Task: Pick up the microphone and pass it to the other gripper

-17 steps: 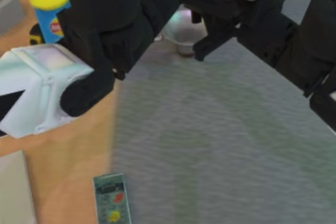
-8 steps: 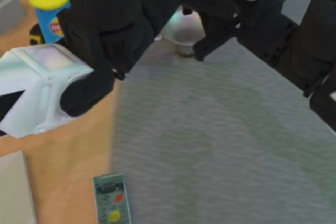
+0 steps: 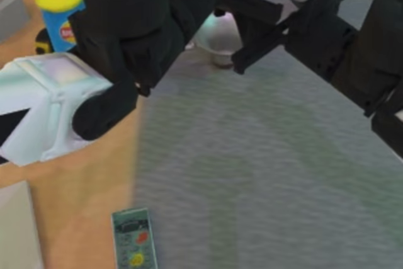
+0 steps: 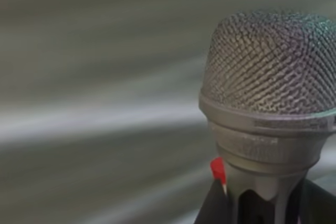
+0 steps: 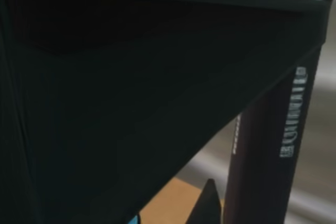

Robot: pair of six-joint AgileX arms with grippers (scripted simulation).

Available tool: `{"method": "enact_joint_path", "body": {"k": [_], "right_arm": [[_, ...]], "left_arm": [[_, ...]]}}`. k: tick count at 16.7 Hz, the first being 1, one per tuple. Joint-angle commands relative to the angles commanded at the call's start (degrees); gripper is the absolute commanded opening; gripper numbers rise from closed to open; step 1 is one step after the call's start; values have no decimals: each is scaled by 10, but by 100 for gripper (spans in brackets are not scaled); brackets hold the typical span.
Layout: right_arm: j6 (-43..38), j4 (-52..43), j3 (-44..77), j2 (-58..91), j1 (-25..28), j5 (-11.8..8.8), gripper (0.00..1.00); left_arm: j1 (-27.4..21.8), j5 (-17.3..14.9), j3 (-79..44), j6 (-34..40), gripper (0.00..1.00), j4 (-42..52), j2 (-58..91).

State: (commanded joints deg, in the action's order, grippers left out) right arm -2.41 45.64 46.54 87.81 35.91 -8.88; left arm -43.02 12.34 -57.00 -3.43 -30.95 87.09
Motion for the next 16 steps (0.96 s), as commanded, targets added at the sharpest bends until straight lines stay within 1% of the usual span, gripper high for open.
{"method": "enact_joint_path", "body": {"k": [4,5,7,9,13,16], "right_arm": [[0,0,0,0,0,0,100],[4,-4,0,4,-23,15,100],[4,-6,-10,-5,-24,14,100],[4,-11,-38,-38,-28,10,100],[3,-23,-114,-130,-36,-3,100],[3,-25,-140,-158,-39,-9,100]], "left_arm": [[0,0,0,0,0,0,0],[-2,8,-4,-7,0,1,-9],[2,3,1,-9,0,3,-12],[17,-14,14,-12,0,7,-25],[66,-54,44,-6,0,11,-65],[84,-66,56,-4,0,13,-79]]}}
